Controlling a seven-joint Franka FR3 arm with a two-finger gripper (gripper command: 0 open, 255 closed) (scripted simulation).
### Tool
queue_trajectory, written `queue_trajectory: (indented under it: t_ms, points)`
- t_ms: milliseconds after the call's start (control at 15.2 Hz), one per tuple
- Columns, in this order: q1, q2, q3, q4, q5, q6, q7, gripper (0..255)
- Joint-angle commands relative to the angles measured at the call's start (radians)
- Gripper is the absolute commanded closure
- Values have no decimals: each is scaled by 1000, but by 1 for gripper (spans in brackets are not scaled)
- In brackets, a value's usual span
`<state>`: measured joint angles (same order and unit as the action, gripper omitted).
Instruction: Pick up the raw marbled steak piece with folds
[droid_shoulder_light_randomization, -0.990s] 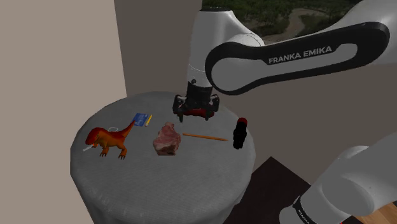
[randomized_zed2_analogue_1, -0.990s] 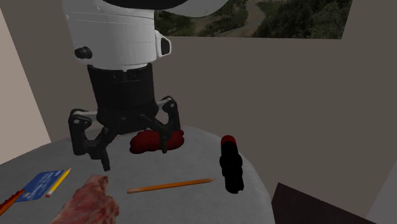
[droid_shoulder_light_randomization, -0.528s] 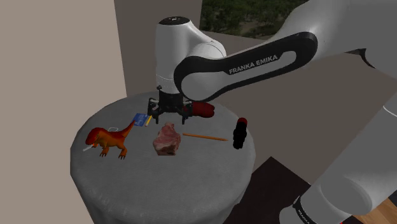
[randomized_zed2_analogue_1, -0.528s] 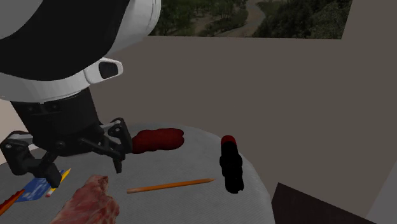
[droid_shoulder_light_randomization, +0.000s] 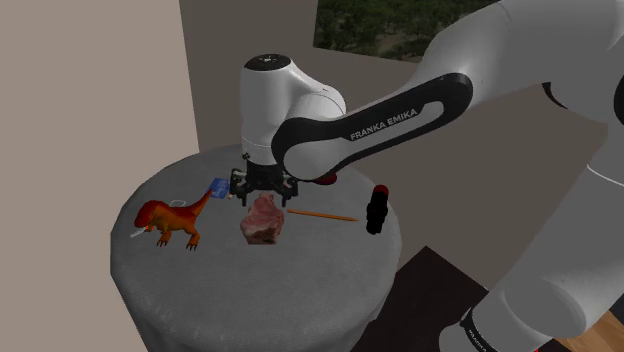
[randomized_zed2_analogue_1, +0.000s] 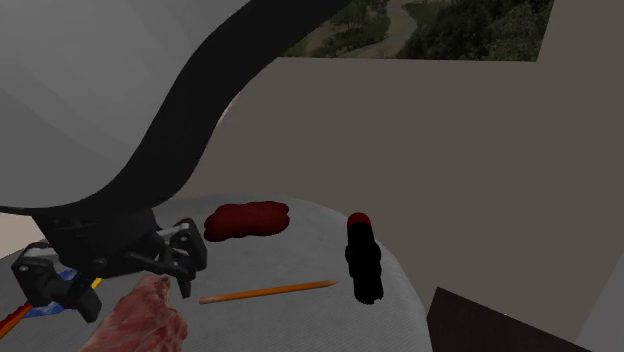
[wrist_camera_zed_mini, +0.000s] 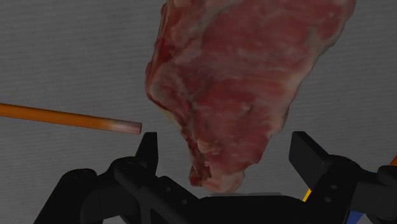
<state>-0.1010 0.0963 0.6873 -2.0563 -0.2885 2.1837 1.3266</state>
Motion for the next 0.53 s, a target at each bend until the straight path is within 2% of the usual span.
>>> queue_trajectory:
  t_ms: [0, 66, 462]
  points:
    - [2, 9, 0, -1, -8, 6, 8, 0]
    - [2, 9, 0, 0, -8, 6, 8, 255]
    - [2, 10, -1, 2, -9, 5, 7, 255]
